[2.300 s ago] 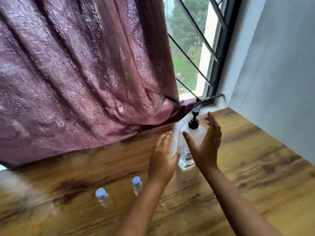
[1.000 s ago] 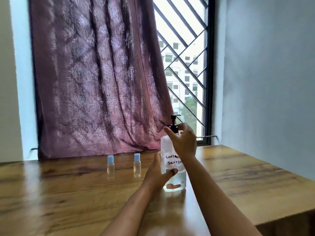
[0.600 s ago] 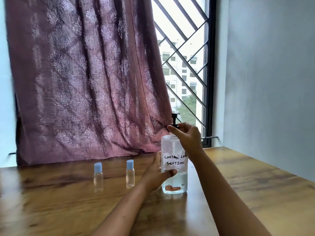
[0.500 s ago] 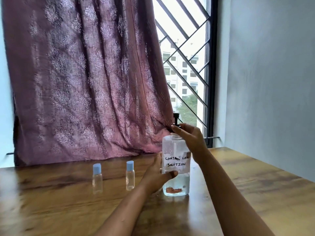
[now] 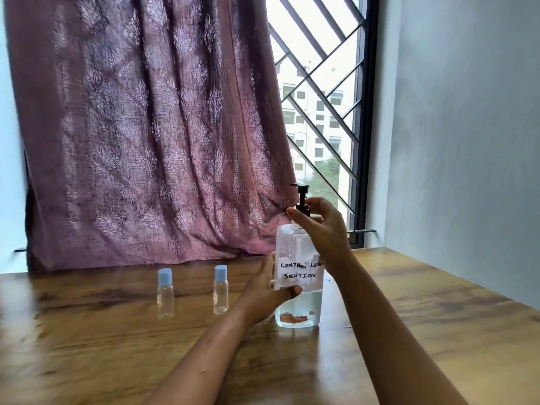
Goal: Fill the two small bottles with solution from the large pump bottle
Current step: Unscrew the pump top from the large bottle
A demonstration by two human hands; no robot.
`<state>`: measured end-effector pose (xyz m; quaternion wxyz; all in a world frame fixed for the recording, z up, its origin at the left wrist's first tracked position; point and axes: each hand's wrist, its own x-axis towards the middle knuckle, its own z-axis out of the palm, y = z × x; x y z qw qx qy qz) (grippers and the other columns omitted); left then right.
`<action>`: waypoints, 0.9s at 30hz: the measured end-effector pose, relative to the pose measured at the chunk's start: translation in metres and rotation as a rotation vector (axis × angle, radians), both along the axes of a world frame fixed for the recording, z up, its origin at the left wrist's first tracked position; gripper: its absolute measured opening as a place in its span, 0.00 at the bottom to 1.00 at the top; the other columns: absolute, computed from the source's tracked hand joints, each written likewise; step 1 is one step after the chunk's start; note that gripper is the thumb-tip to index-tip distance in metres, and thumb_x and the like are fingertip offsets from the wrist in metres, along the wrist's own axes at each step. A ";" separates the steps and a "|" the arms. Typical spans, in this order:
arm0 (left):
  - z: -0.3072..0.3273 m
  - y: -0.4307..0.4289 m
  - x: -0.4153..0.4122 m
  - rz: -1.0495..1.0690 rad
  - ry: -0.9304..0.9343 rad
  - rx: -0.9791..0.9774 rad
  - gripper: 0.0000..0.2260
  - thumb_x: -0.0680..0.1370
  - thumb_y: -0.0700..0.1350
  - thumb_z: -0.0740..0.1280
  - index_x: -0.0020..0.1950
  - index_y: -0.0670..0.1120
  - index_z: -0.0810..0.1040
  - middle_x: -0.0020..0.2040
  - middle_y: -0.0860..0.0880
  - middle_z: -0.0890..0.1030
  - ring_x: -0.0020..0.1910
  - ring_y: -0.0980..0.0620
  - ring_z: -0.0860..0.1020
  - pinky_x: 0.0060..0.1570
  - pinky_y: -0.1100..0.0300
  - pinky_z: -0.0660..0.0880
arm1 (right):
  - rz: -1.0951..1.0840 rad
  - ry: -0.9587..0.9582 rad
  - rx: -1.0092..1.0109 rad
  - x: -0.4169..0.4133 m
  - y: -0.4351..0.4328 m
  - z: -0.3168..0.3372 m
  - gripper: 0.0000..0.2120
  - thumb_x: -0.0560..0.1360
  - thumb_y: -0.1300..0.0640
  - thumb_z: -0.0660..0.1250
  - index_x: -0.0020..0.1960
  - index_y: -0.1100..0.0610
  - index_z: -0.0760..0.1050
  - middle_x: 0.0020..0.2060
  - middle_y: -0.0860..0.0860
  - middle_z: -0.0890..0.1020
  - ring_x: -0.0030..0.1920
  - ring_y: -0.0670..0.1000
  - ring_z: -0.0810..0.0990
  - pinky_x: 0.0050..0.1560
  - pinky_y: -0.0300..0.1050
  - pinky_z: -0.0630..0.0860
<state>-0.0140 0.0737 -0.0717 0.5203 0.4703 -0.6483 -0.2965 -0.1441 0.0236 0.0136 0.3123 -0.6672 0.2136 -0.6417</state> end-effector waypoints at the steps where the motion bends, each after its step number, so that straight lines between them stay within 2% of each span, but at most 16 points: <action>1: 0.000 0.001 0.000 0.002 0.000 0.002 0.28 0.66 0.50 0.73 0.59 0.68 0.64 0.61 0.53 0.79 0.60 0.51 0.77 0.62 0.46 0.73 | 0.033 -0.001 -0.005 -0.001 0.000 0.000 0.08 0.69 0.55 0.74 0.46 0.51 0.77 0.41 0.47 0.83 0.39 0.46 0.82 0.43 0.42 0.79; 5: 0.000 0.003 0.000 0.016 -0.013 0.004 0.27 0.68 0.49 0.73 0.59 0.67 0.64 0.61 0.53 0.79 0.59 0.53 0.77 0.63 0.48 0.72 | 0.204 -0.006 0.032 -0.006 -0.001 0.001 0.06 0.76 0.62 0.64 0.53 0.57 0.75 0.46 0.56 0.83 0.44 0.48 0.83 0.45 0.38 0.78; 8: 0.000 0.004 0.000 0.012 -0.011 0.002 0.28 0.72 0.45 0.72 0.65 0.64 0.62 0.60 0.54 0.79 0.59 0.54 0.77 0.62 0.51 0.73 | 0.222 0.003 0.043 -0.005 0.000 0.002 0.08 0.79 0.62 0.59 0.57 0.57 0.72 0.50 0.59 0.80 0.46 0.49 0.80 0.46 0.35 0.76; 10: 0.000 0.005 0.000 0.006 -0.005 -0.001 0.29 0.73 0.45 0.72 0.65 0.64 0.61 0.61 0.53 0.79 0.60 0.53 0.77 0.63 0.50 0.72 | 0.204 0.000 0.043 -0.002 0.003 0.001 0.07 0.78 0.58 0.62 0.56 0.54 0.72 0.51 0.59 0.80 0.47 0.50 0.79 0.50 0.40 0.76; 11: 0.000 0.006 0.000 0.007 -0.008 -0.001 0.29 0.73 0.46 0.72 0.65 0.65 0.60 0.61 0.53 0.78 0.60 0.52 0.76 0.63 0.49 0.72 | 0.149 0.014 0.026 -0.001 0.004 0.000 0.08 0.75 0.53 0.65 0.54 0.52 0.72 0.51 0.56 0.80 0.48 0.50 0.79 0.51 0.43 0.76; 13: 0.000 0.007 0.000 0.021 -0.026 -0.003 0.30 0.73 0.47 0.72 0.65 0.67 0.59 0.61 0.54 0.78 0.60 0.53 0.76 0.63 0.50 0.72 | -0.033 0.075 -0.050 0.002 0.005 -0.002 0.16 0.69 0.47 0.72 0.52 0.51 0.71 0.50 0.50 0.80 0.48 0.49 0.79 0.49 0.43 0.76; 15: 0.000 0.007 -0.001 0.031 -0.038 -0.004 0.29 0.73 0.47 0.72 0.62 0.70 0.59 0.60 0.56 0.79 0.59 0.55 0.77 0.61 0.54 0.73 | -0.127 0.065 -0.085 0.005 0.004 -0.003 0.18 0.66 0.49 0.75 0.51 0.53 0.72 0.48 0.49 0.81 0.45 0.48 0.79 0.46 0.42 0.77; 17: 0.000 0.007 0.000 0.029 -0.038 0.003 0.30 0.72 0.47 0.72 0.65 0.68 0.59 0.59 0.57 0.78 0.58 0.56 0.77 0.59 0.56 0.74 | -0.130 0.045 -0.058 0.005 0.003 -0.003 0.17 0.68 0.51 0.75 0.52 0.55 0.74 0.47 0.50 0.82 0.42 0.49 0.80 0.45 0.44 0.77; 21: -0.001 0.007 0.000 0.020 -0.028 0.007 0.32 0.72 0.48 0.72 0.69 0.64 0.58 0.62 0.55 0.78 0.61 0.53 0.76 0.64 0.49 0.71 | 0.084 0.000 0.026 0.001 0.003 0.000 0.10 0.74 0.61 0.67 0.55 0.59 0.75 0.48 0.57 0.82 0.48 0.53 0.81 0.52 0.46 0.77; 24: 0.000 0.008 0.001 0.030 -0.032 0.001 0.34 0.69 0.52 0.72 0.69 0.65 0.58 0.63 0.55 0.77 0.62 0.53 0.75 0.65 0.49 0.71 | 0.274 -0.019 0.070 -0.001 0.007 0.002 0.11 0.78 0.64 0.60 0.59 0.58 0.71 0.48 0.58 0.81 0.45 0.48 0.81 0.46 0.35 0.77; 25: -0.001 0.008 0.001 0.031 -0.035 0.002 0.33 0.69 0.52 0.73 0.68 0.66 0.58 0.63 0.56 0.77 0.62 0.54 0.75 0.64 0.50 0.71 | 0.290 -0.023 0.068 -0.001 0.008 0.002 0.11 0.78 0.64 0.60 0.59 0.56 0.70 0.47 0.57 0.80 0.44 0.48 0.80 0.44 0.34 0.77; 27: -0.002 0.009 0.002 0.033 -0.043 0.010 0.33 0.70 0.52 0.72 0.68 0.66 0.57 0.63 0.56 0.77 0.62 0.54 0.75 0.63 0.51 0.72 | 0.275 -0.053 0.079 0.001 0.009 0.001 0.09 0.78 0.62 0.61 0.57 0.55 0.69 0.47 0.56 0.80 0.45 0.51 0.80 0.46 0.38 0.76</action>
